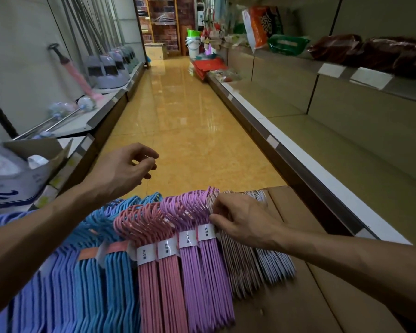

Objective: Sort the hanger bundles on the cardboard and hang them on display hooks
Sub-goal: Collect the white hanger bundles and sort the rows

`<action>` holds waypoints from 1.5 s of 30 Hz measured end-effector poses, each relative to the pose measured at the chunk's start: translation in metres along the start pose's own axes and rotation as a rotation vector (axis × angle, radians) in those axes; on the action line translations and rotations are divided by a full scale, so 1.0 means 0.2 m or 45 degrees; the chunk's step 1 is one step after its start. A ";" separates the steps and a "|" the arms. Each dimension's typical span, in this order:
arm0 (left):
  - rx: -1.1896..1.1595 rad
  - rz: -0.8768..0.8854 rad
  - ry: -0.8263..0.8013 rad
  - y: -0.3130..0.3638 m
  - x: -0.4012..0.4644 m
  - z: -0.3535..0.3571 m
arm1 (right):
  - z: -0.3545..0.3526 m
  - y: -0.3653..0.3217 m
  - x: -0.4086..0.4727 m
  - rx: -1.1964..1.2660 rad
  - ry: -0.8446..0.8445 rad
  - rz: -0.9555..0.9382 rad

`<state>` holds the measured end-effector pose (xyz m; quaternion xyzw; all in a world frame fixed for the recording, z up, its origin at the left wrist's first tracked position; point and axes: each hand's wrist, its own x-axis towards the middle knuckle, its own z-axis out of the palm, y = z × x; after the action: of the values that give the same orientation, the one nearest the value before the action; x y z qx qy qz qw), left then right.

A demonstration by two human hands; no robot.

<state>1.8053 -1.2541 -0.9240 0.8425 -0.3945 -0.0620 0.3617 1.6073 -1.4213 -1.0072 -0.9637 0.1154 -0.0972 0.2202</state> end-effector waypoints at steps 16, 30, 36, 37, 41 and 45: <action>-0.065 0.140 -0.258 0.22 0.23 0.51 | -0.04 0.51 -0.21 0.035 0.052 0.457; 0.421 0.429 -0.735 0.29 0.40 0.99 | 0.16 0.80 -0.23 0.290 -0.159 0.912; 0.494 0.607 -0.654 0.26 0.43 1.07 | 0.28 0.83 -0.16 0.537 -0.147 0.942; 0.485 0.626 -0.633 0.25 0.44 1.07 | 0.30 0.83 -0.15 0.582 -0.133 0.932; 0.435 0.658 -0.557 0.25 0.44 1.09 | 0.35 0.82 -0.10 0.720 -0.058 0.933; 0.403 0.697 -0.502 0.27 0.45 1.12 | 0.37 0.83 -0.08 0.734 -0.005 0.953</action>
<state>1.7454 -1.4667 -1.0349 0.7231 -0.6720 -0.0622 0.1474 1.5794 -1.5330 -1.1490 -0.7557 0.4228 -0.0372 0.4989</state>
